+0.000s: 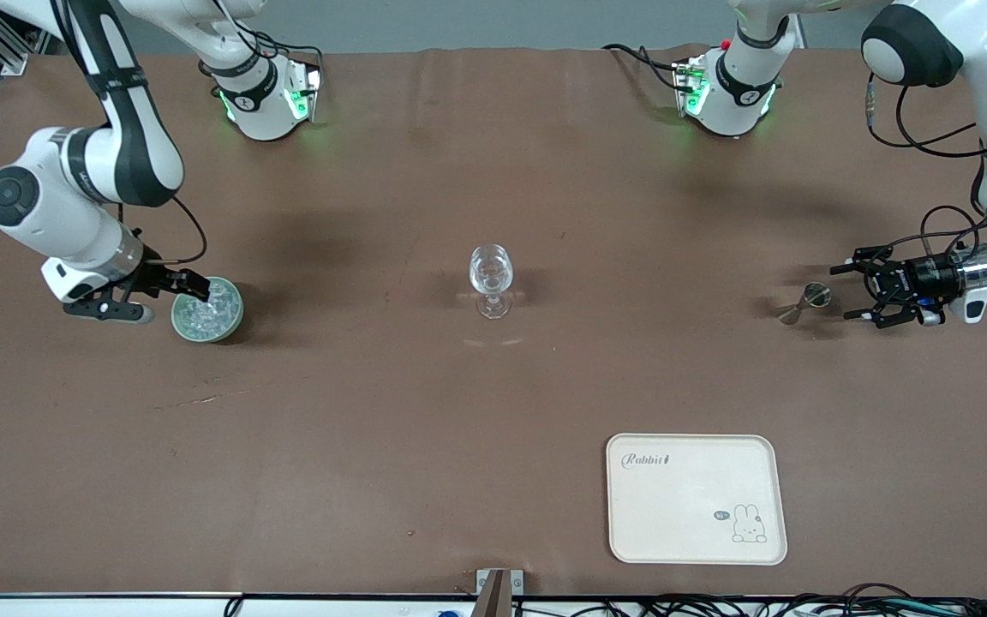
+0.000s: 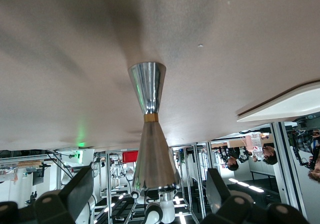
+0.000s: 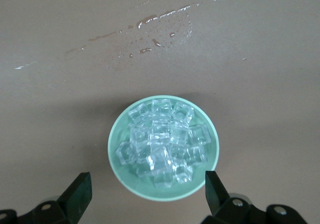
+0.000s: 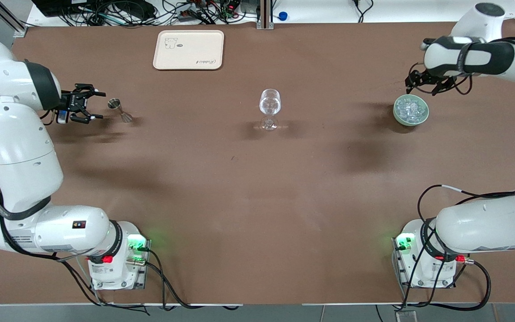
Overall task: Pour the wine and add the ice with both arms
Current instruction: 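Reach the right gripper to the ice bowl while the left gripper grasps the jigger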
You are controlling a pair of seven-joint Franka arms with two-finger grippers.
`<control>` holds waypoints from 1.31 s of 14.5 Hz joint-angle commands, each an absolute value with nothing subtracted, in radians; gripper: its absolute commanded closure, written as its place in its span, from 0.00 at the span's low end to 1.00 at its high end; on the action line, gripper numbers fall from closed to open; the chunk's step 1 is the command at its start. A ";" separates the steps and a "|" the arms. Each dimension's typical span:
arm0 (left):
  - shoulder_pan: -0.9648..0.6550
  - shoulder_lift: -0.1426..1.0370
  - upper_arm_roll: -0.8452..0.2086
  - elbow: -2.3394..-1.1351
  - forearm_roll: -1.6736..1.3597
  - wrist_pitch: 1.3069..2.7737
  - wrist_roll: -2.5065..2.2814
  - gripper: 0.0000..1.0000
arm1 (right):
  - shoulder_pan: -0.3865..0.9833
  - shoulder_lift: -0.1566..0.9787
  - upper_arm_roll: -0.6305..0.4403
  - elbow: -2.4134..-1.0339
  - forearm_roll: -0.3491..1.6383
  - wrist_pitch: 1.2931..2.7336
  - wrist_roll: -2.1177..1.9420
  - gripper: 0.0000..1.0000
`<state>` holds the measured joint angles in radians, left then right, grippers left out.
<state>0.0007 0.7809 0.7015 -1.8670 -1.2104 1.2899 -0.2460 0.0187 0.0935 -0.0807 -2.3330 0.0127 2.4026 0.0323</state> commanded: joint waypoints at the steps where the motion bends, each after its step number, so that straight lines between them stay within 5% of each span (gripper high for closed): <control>1: 0.023 0.802 0.671 -1.855 -1.230 1.305 -0.244 0.00 | 0.029 0.120 -0.087 -2.359 0.002 2.456 0.048 0.00; 19: 0.077 0.853 0.548 -1.839 -1.272 1.358 -0.235 0.00 | 0.025 0.178 -0.087 -2.368 -0.029 2.491 0.055 0.43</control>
